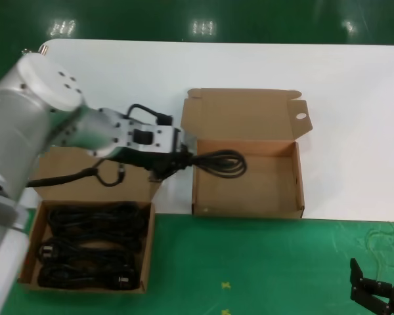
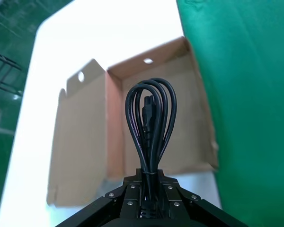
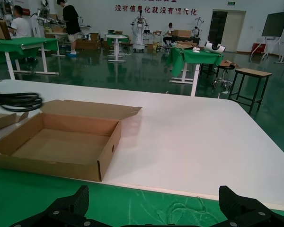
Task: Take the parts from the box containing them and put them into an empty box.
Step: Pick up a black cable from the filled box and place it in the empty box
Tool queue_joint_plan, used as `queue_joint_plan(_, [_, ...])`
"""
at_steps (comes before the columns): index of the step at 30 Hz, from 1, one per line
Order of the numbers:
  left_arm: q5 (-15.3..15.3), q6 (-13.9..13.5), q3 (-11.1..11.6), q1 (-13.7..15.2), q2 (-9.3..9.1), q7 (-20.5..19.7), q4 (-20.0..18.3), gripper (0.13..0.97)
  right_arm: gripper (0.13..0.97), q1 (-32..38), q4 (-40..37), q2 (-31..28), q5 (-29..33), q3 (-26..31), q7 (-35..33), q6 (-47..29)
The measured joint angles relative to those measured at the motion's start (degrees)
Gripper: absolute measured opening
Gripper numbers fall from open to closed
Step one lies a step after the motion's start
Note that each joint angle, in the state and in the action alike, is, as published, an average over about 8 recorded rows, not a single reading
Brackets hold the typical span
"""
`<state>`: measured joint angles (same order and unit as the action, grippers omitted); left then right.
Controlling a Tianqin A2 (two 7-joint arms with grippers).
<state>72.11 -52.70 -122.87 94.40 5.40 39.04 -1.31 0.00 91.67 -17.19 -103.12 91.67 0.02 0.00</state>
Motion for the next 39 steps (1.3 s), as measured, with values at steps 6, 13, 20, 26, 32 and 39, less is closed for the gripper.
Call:
queue_joint_plan(6, [2.53,3.92,-1.51,-1.08,-3.61,-0.11,-0.62,0.206,0.966,0.00,0.00,0.00,0.00,0.00,0.00,0.00])
queue_joint_plan(13, [13.48,6.39,-12.47,-3.01,-5.03,-1.05,-4.61,0.205,0.966,0.00,0.00,0.00,0.00,0.00,0.00,0.00])
queue_joint_plan(20, [26.62,8.68,-25.77,-4.21,-5.31,-2.20,-9.04,0.205,0.966,0.00,0.00,0.00,0.00,0.00,0.00,0.00])
queue_joint_plan(26, [33.91,9.96,-32.31,-4.89,-5.38,-2.15,-11.68,0.205,0.966,0.00,0.00,0.00,0.00,0.00,0.00,0.00])
queue_joint_plan(32, [36.62,10.70,-34.38,-5.46,-5.40,-1.48,-12.63,0.205,0.966,0.00,0.00,0.00,0.00,0.00,0.00,0.00])
queue_joint_plan(39, [36.62,10.31,-34.79,-5.35,-5.40,-0.33,-11.38,0.205,0.966,0.00,0.00,0.00,0.00,0.00,0.00,0.00])
